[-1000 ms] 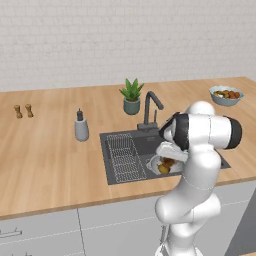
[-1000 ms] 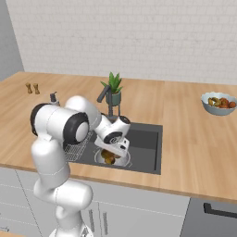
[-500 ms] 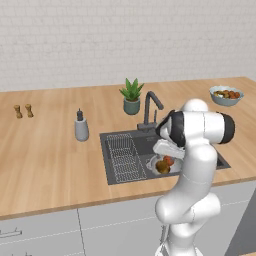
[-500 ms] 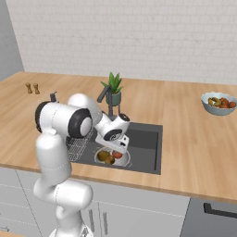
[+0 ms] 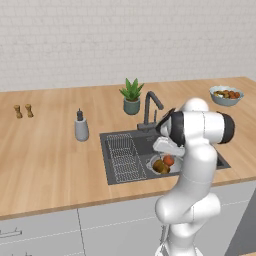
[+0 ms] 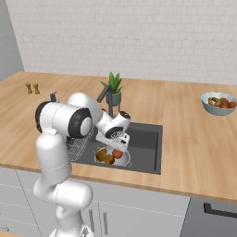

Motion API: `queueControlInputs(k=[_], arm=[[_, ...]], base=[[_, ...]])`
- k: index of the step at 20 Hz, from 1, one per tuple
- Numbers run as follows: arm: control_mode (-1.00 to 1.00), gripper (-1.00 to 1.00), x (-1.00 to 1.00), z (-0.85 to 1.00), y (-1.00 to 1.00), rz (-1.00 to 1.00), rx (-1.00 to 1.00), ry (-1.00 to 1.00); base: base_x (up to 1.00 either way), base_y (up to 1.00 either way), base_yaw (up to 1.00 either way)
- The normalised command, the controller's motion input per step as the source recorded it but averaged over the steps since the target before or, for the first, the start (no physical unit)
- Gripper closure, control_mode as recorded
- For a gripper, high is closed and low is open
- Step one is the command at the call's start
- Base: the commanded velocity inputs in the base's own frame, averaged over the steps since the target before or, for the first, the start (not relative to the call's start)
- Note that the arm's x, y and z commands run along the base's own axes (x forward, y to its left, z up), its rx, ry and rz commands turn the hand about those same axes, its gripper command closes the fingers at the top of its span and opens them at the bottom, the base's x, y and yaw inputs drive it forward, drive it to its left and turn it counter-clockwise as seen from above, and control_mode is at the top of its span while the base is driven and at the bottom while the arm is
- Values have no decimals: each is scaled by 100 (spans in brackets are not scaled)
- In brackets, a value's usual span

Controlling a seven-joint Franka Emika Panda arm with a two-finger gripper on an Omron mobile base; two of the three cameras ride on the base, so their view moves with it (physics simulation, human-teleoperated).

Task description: Put the colander in the sink, put the pear, pear, orange in the colander, and turn on the sink faucet and pour water over the colander.

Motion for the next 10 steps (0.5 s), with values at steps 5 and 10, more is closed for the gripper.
queueControlInputs(k=[5,10], arm=[[-100,-100,4,85,0,0,-6,0],[-100,-100,-15,100,0,0,-13,1]], base=[[0,0,0],[0,0,0]])
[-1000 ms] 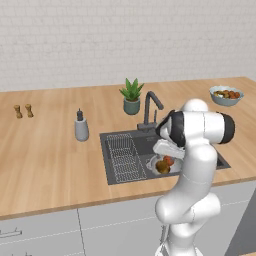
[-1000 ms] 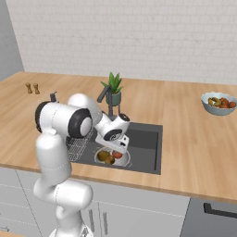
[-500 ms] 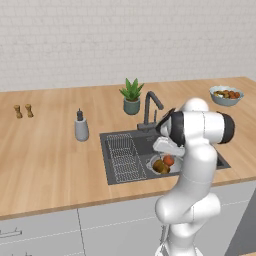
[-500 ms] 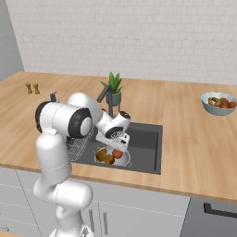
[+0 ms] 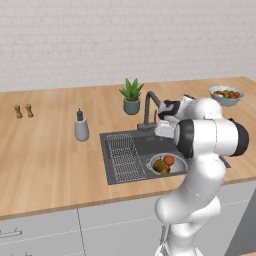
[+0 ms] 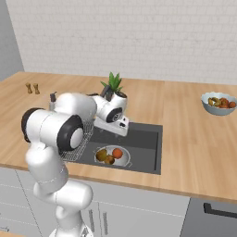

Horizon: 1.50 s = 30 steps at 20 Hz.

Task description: Put the colander in the sink, put the pear, pear, orange in the colander, and turn on the sink faucet and pour water over the colander.

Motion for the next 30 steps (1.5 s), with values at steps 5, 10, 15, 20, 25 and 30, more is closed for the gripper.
queueControlInputs(k=[5,10,15,20,25,30], arm=[[-100,-100,-45,86,0,0,-14,0],[-100,-100,-42,73,0,0,-11,0],[-100,-100,-14,98,5,3,-3,-3],[-100,-100,14,86,17,5,0,-2],[-100,-100,22,55,21,1,-6,0],[-100,-100,41,28,14,0,-7,0]], base=[[0,0,0],[0,0,0],[0,0,0],[0,0,0],[0,0,0],[0,0,0]])
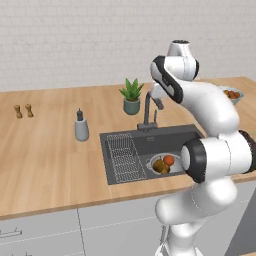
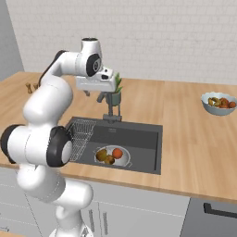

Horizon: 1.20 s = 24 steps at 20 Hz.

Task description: Put the colander in the sink, put the pear, pear, orange in the colander, and turn on the sink faucet and pour water over the colander.

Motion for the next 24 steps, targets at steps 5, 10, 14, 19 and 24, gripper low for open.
queueControlInputs(k=[5,10,14,19,24], arm=[[-100,-100,41,-5,8,3,-2,8],[-100,-100,14,-23,13,0,0,7],[-100,-100,21,-19,8,0,0,1],[-100,-100,34,-11,0,0,0,5],[-100,-100,33,-11,0,0,2,8]], base=[[0,0,0],[0,0,0],[0,0,0],[0,0,0],[0,0,0]])
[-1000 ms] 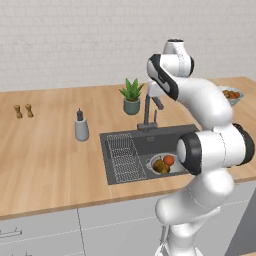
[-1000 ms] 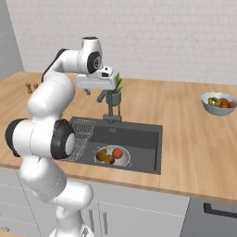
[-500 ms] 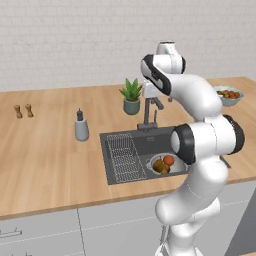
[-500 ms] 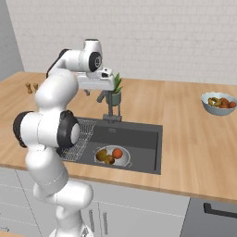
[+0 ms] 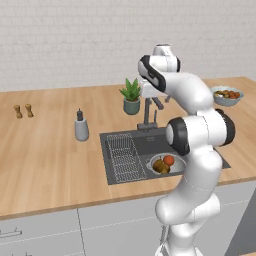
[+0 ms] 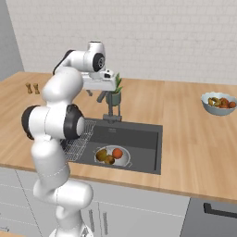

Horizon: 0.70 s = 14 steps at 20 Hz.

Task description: Put the colander in the sink, put the pear, pear, orange in the colander, and turn on the sink faucet and pour water over the colander.

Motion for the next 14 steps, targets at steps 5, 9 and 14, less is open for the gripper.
queueControlInputs(k=[5,9,14], arm=[[-100,-100,35,-4,0,0,2,9],[-100,-100,30,-1,-1,0,0,5],[-100,-100,-18,-1,-12,0,0,-1]], base=[[0,0,0],[0,0,0],[0,0,0]])
